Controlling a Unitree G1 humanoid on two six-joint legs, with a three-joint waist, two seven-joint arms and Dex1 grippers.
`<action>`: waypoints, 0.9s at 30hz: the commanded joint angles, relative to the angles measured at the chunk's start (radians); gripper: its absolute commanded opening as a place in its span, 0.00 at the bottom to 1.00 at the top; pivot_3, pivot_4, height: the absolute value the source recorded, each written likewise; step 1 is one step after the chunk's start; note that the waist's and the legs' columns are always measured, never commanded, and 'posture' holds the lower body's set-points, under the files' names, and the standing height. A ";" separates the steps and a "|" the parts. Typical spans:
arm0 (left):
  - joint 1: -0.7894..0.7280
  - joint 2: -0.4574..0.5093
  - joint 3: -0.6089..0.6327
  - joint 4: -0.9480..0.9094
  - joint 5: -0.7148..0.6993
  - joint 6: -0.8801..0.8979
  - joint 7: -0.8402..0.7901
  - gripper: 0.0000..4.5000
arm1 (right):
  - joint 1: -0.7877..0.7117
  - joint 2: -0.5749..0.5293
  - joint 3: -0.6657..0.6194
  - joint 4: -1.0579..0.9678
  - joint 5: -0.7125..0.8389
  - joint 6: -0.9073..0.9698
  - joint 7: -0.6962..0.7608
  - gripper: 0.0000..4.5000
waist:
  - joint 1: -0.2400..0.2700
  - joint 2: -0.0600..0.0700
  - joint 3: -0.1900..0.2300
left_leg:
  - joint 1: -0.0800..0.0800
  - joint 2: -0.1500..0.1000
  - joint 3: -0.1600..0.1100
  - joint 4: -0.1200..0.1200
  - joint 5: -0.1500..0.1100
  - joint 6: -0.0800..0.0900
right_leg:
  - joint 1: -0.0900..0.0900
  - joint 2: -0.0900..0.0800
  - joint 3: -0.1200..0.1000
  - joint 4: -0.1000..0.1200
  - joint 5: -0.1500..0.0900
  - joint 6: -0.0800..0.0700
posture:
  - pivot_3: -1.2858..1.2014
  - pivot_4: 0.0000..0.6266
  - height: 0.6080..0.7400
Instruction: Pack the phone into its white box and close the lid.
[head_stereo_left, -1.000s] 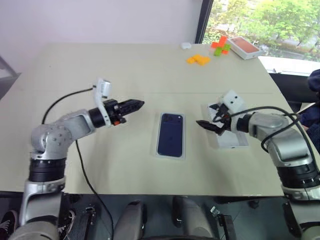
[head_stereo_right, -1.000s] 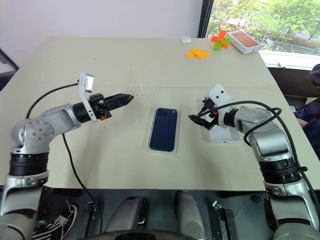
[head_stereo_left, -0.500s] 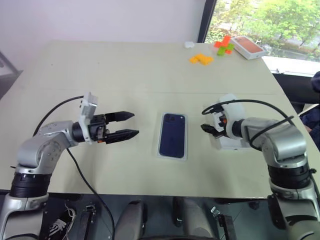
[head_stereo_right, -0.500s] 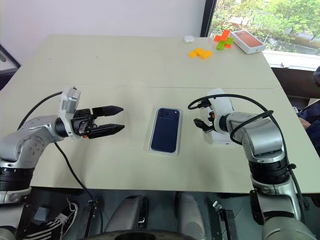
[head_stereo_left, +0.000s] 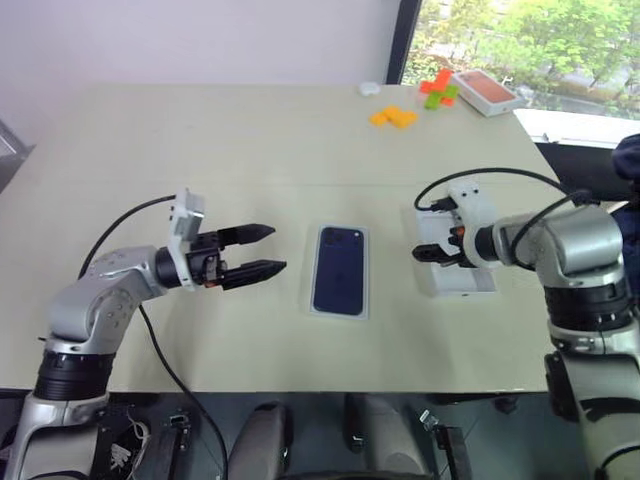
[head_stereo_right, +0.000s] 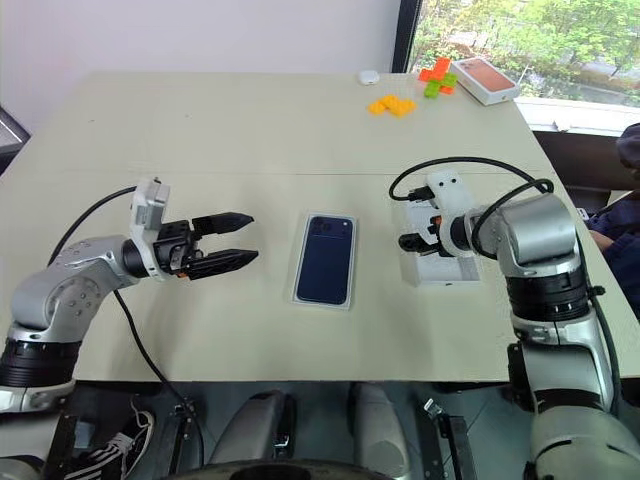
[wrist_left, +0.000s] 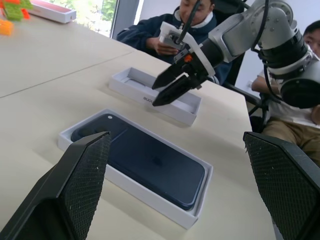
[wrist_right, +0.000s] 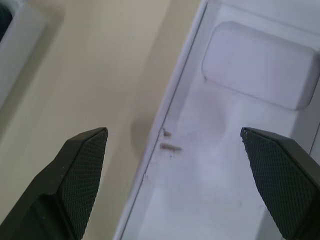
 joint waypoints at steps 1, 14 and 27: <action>-0.006 -0.008 0.004 -0.045 -0.007 0.013 0.017 0.99 | -0.089 -0.013 0.003 0.058 0.040 0.032 0.029 1.00 | -0.005 0.000 0.000 | 0.000 0.000 0.000 0.000 0.000 0.000 | 0.000 0.000 0.000 0.000 0.000 0.000 | 0.52 0.24 1.00; -0.001 -0.053 0.011 -0.079 0.007 -0.003 0.064 0.99 | -0.236 0.047 0.046 0.349 0.106 0.035 -0.107 1.00 | -0.002 0.000 0.000 | 0.000 0.001 0.000 0.000 0.000 0.001 | 0.000 0.001 0.000 0.000 0.001 0.001 | 0.52 0.24 1.00; 0.010 -0.063 0.015 -0.105 -0.006 0.008 0.093 1.00 | -0.178 0.064 0.051 0.287 0.166 0.035 -0.238 0.47 | -0.002 0.001 0.000 | 0.001 0.001 0.000 0.000 0.000 0.001 | 0.000 0.001 0.000 0.000 0.001 0.001 | 0.52 0.24 1.00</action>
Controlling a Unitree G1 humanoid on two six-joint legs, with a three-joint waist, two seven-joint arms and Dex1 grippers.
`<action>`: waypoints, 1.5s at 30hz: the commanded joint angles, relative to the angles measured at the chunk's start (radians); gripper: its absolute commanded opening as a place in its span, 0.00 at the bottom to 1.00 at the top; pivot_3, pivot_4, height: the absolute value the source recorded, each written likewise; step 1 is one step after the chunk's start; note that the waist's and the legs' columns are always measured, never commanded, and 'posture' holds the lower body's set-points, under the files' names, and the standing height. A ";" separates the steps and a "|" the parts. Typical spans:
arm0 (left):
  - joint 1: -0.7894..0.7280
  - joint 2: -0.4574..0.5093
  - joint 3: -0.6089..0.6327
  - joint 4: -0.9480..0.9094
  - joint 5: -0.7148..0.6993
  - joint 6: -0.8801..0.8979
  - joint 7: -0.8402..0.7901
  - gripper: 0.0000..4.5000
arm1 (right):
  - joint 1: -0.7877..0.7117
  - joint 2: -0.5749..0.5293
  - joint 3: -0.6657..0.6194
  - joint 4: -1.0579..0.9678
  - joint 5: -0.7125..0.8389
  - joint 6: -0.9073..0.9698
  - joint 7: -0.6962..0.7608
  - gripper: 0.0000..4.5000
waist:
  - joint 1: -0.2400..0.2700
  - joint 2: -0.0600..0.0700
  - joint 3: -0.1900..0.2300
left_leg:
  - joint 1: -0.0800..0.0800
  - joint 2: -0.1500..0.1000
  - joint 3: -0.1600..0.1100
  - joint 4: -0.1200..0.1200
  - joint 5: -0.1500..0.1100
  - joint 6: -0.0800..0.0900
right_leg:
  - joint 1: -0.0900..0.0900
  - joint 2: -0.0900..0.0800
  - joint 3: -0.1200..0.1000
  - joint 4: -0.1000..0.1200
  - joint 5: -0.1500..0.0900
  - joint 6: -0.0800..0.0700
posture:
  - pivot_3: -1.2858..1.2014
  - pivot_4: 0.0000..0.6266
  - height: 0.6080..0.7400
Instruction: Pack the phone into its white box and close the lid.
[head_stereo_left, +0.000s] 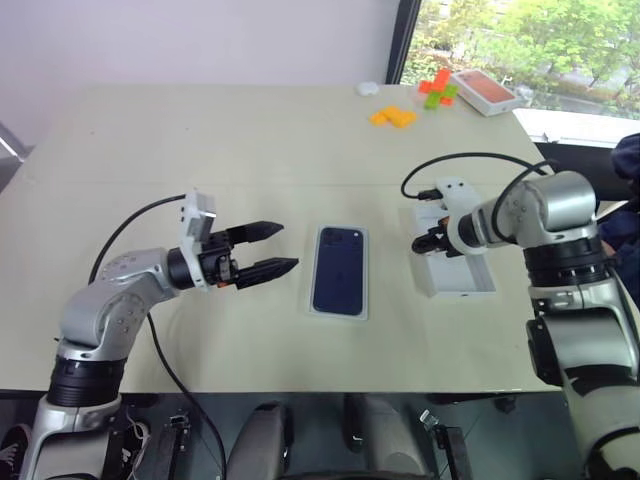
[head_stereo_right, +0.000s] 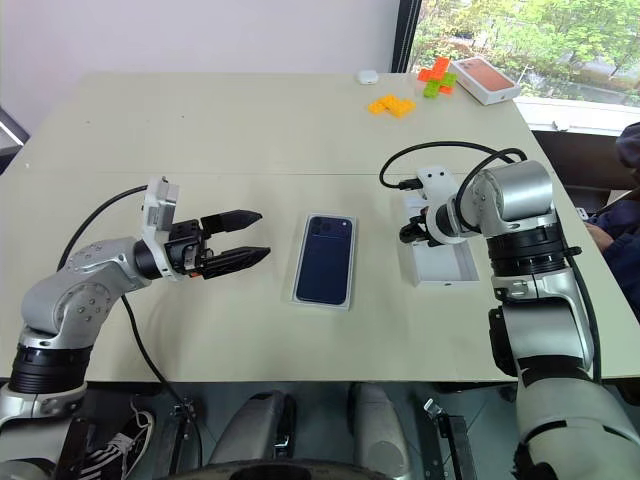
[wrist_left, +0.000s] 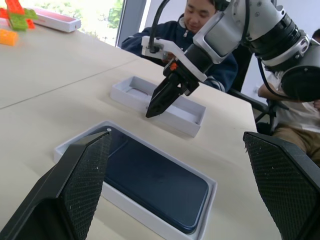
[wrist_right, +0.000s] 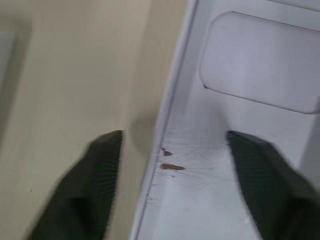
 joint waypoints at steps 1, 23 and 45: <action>-0.007 -0.007 0.016 -0.031 -0.016 -0.003 0.007 1.00 | 0.017 0.001 -0.005 -0.044 0.044 0.007 -0.023 0.37 | -0.002 0.000 0.000 | 0.000 0.000 0.000 0.000 0.000 0.000 | 0.000 0.000 0.000 0.000 0.000 0.000 | 0.52 0.24 1.00; -0.063 0.021 0.080 0.076 -0.012 -0.006 0.026 1.00 | -0.160 0.393 -0.666 -0.203 0.393 -0.009 -0.055 0.01 | 0.002 0.002 0.001 | 0.002 0.006 -0.002 -0.001 0.000 0.000 | 0.001 0.007 0.000 0.002 0.001 -0.001 | 0.52 0.24 1.00; -0.040 0.161 0.264 0.132 -0.088 0.109 0.036 1.00 | 0.061 0.810 -0.762 -0.256 0.848 -0.052 -0.292 0.01 | -0.006 0.004 0.002 | 0.001 0.005 0.000 -0.002 -0.001 0.001 | -0.002 0.005 0.001 0.003 0.001 -0.002 | 0.52 0.24 1.00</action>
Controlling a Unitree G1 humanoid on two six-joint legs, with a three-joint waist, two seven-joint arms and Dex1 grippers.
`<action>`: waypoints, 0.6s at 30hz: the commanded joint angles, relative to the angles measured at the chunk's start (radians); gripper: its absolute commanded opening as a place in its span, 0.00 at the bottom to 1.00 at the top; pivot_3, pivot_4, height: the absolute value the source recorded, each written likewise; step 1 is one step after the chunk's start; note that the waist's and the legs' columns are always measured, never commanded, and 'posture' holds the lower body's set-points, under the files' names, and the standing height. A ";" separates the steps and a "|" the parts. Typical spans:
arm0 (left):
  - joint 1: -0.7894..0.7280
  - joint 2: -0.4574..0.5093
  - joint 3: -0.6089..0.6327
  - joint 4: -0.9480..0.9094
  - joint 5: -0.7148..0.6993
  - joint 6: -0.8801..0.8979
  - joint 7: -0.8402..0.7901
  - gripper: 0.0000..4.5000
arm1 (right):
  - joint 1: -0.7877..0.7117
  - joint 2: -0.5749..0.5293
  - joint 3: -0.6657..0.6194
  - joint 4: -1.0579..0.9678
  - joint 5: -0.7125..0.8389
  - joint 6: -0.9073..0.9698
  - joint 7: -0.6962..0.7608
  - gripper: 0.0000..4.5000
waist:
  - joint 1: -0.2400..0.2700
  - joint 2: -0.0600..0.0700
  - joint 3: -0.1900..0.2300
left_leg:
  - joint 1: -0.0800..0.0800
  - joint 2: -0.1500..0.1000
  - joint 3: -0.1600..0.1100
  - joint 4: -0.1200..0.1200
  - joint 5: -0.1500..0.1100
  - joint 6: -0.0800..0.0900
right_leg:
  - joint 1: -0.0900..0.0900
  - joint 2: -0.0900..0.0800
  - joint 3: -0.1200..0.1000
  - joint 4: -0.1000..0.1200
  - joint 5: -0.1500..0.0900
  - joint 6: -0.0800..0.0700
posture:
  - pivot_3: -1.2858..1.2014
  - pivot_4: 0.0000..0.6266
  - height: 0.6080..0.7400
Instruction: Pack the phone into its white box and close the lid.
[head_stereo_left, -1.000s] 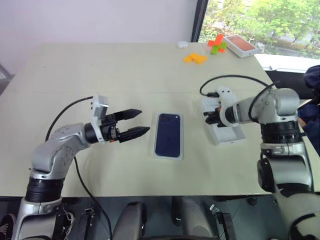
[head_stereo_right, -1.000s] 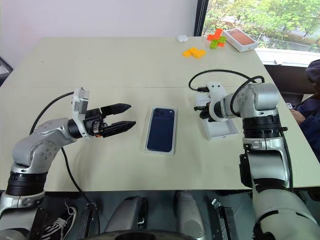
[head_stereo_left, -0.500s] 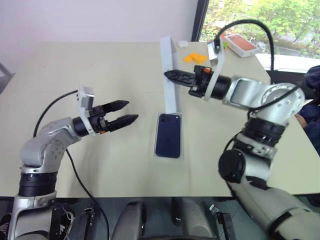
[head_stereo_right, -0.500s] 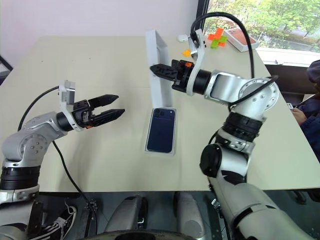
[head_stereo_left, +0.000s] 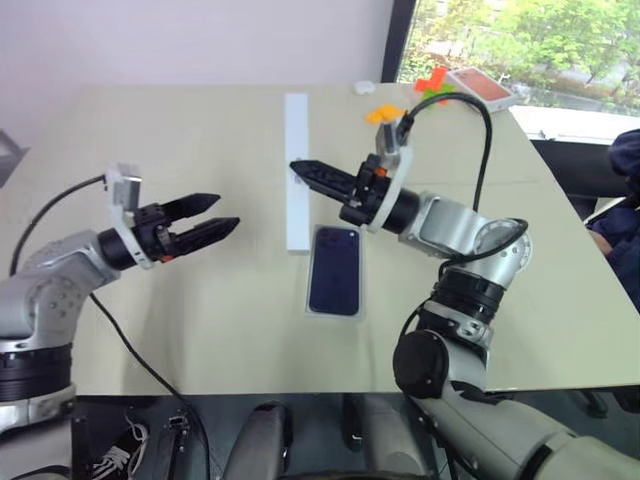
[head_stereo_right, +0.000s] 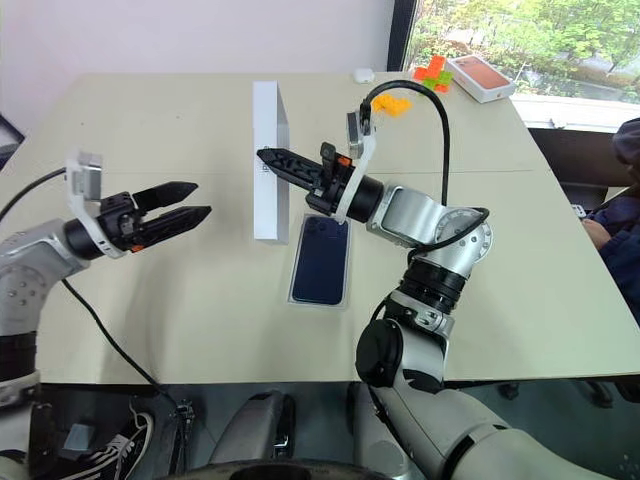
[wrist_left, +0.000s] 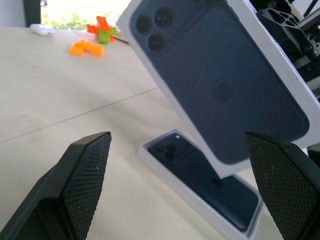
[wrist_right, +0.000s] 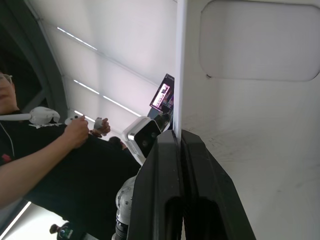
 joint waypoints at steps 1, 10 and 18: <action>-0.013 0.018 0.049 0.013 -0.035 0.030 0.010 1.00 | 0.046 0.046 0.044 -0.015 0.103 -0.038 -0.042 0.01 | -0.001 0.000 0.000 | 0.000 0.000 0.000 0.000 0.000 0.000 | 0.000 0.000 0.000 0.000 0.000 0.000 | 0.52 0.24 1.00; -0.005 -0.006 0.040 -0.013 -0.035 0.041 0.052 1.00 | 0.181 0.033 0.205 0.007 0.197 -0.124 -0.108 0.01 | -0.006 0.000 0.000 | 0.000 0.000 0.000 0.000 0.000 0.000 | 0.000 0.000 0.000 0.000 0.000 0.000 | 0.52 0.24 1.00; 0.014 -0.043 0.017 -0.057 -0.037 0.039 0.052 1.00 | 0.267 -0.037 0.331 0.009 0.251 -0.189 -0.139 0.01 | -0.020 0.000 0.000 | -0.002 0.000 0.001 0.000 0.000 0.000 | -0.002 -0.001 0.001 0.000 0.000 0.000 | 0.52 0.24 1.00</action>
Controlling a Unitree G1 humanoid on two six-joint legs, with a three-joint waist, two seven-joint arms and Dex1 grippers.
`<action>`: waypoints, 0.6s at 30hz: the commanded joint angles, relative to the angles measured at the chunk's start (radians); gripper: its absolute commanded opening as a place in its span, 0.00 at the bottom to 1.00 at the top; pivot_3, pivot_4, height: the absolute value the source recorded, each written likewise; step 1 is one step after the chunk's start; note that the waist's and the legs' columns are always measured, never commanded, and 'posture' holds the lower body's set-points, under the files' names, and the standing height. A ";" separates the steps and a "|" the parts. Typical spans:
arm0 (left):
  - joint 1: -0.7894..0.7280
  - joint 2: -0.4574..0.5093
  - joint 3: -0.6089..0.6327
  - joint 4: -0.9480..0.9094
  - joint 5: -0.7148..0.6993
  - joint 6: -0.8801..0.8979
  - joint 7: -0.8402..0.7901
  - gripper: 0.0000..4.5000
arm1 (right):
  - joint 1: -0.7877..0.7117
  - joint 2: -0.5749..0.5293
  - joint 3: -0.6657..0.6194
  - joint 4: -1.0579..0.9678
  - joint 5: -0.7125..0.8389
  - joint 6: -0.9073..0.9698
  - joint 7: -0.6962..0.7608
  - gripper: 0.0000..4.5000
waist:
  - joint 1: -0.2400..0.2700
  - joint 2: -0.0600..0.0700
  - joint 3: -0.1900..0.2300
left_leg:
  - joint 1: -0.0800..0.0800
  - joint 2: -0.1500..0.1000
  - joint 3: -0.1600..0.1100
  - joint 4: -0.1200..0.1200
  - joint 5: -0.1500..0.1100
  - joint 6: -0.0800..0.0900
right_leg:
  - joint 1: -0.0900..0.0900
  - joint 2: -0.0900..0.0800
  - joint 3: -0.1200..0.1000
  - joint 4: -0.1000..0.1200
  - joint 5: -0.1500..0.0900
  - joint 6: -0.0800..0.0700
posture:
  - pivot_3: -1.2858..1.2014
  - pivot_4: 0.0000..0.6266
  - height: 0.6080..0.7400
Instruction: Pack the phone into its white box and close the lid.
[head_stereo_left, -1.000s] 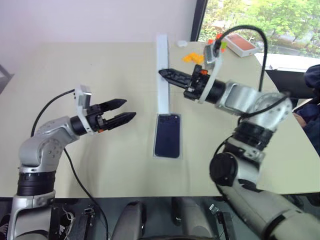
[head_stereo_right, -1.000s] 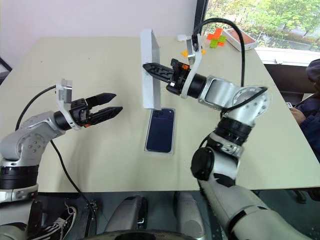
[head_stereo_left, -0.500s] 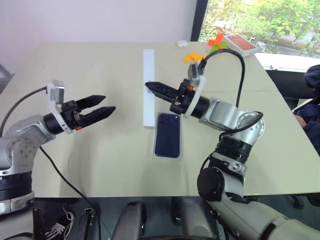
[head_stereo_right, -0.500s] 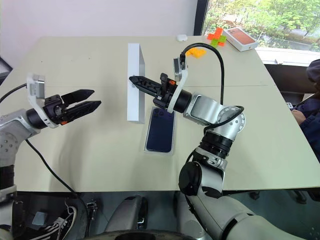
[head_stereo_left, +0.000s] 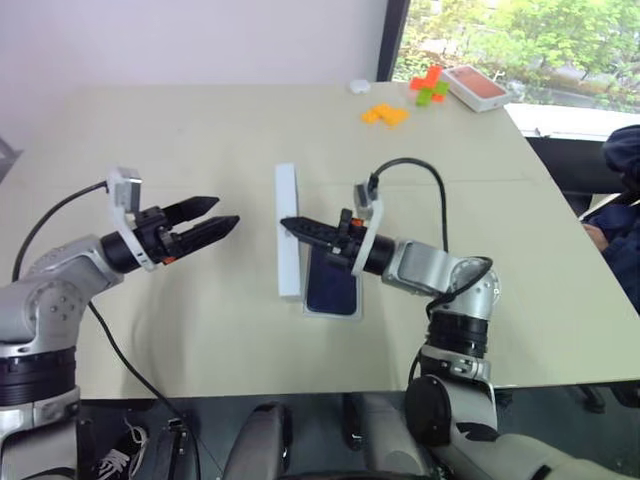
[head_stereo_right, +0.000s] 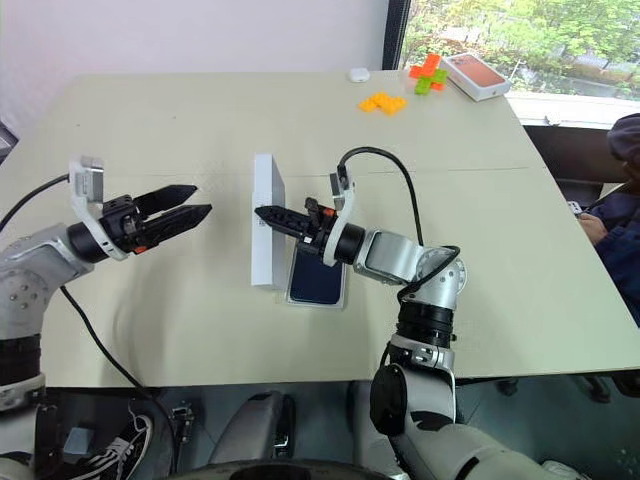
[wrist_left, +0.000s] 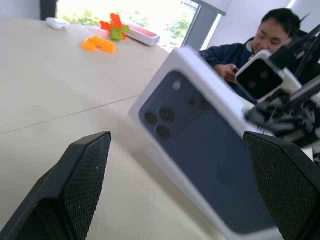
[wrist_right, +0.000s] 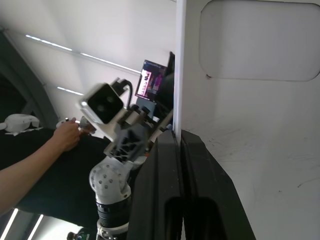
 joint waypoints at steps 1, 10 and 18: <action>0.000 -0.001 0.000 -0.041 -0.018 -0.003 -0.009 1.00 | 0.011 0.000 0.042 -0.016 0.071 -0.038 -0.016 0.01 | -0.006 0.000 0.000 | 0.000 0.000 0.000 0.000 0.000 0.000 | 0.000 0.000 0.000 0.000 0.000 0.000 | 0.52 0.24 1.00; 0.031 -0.026 -0.041 -0.069 -0.005 0.002 0.004 1.00 | 0.070 -0.043 0.149 -0.005 0.033 -0.083 -0.052 0.01 | -0.007 0.000 0.000 | 0.001 0.001 0.000 0.000 0.000 0.000 | 0.000 0.001 0.000 0.000 0.000 0.000 | 0.52 0.24 1.00; 0.066 -0.065 -0.078 -0.079 0.019 -0.023 0.033 0.23 | 0.052 -0.065 0.159 0.021 0.056 -0.162 -0.064 0.00 | -0.005 0.000 0.000 | 0.000 0.001 0.000 0.000 0.000 0.000 | 0.000 0.001 0.001 0.000 0.000 0.000 | 0.52 0.24 1.00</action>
